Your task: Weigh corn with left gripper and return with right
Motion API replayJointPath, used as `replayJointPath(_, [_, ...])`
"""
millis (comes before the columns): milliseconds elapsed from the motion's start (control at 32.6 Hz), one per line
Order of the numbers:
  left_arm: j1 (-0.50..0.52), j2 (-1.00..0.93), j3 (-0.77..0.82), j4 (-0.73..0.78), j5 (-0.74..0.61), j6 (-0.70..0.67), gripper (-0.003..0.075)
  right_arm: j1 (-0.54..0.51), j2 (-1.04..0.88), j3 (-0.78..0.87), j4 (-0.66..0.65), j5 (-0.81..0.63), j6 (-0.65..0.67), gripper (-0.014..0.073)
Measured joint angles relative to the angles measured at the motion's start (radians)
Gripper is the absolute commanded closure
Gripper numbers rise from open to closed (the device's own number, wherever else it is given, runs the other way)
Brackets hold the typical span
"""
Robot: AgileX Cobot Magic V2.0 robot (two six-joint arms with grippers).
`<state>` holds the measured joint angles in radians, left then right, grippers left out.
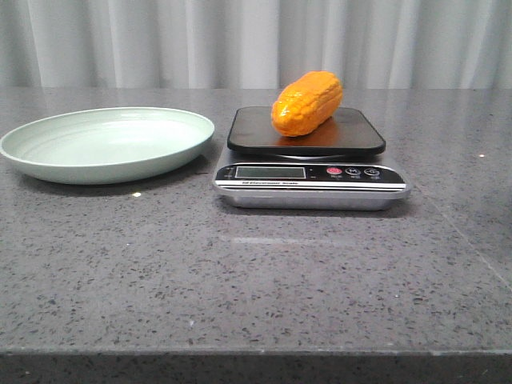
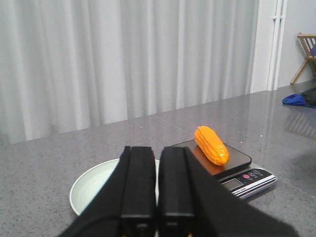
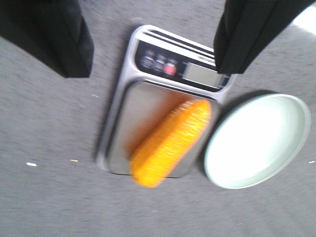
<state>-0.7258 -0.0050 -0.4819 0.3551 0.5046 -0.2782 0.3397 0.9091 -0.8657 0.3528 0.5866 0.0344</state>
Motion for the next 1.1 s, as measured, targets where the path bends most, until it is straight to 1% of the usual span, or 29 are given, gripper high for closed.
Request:
replayJointPath(123, [0.0, 0.0, 0.0, 0.0, 0.0, 0.0, 0.0594, 0.059, 0.165, -0.16, 0.003, 0.066, 0.049, -0.0008])
replayJointPath(245, [0.0, 0.0, 0.0, 0.0, 0.0, 0.0, 0.0594, 0.095, 0.34, -0.345, -0.023, 0.156, 0.133, -0.0008])
replayJointPath(399, [0.0, 0.0, 0.0, 0.0, 0.0, 0.0, 0.0594, 0.136, 0.532, -0.57, -0.186, 0.323, 0.349, -0.0008])
replayJointPath(491, [0.0, 0.0, 0.0, 0.0, 0.0, 0.0, 0.0594, 0.179, 0.63, -0.703, -0.328, 0.429, 0.511, -0.0008])
replayJointPath(614, [0.0, 0.0, 0.0, 0.0, 0.0, 0.0, 0.0594, 0.232, 0.73, -0.822, -0.467, 0.547, 0.667, -0.0008])
replayJointPath(736, [0.0, 0.0, 0.0, 0.0, 0.0, 0.0, 0.0594, 0.263, 0.809, -0.888, -0.545, 0.63, 0.768, -0.0008])
replayJointPath(859, [0.0, 0.0, 0.0, 0.0, 0.0, 0.0, 0.0594, 0.27, 0.87, -0.906, -0.569, 0.642, 0.833, -0.0008])
replayJointPath(1105, [0.0, 0.0, 0.0, 0.0, 0.0, 0.0, 0.0594, 0.27, 0.946, -0.908, -0.57, 0.646, 0.875, -0.0008])
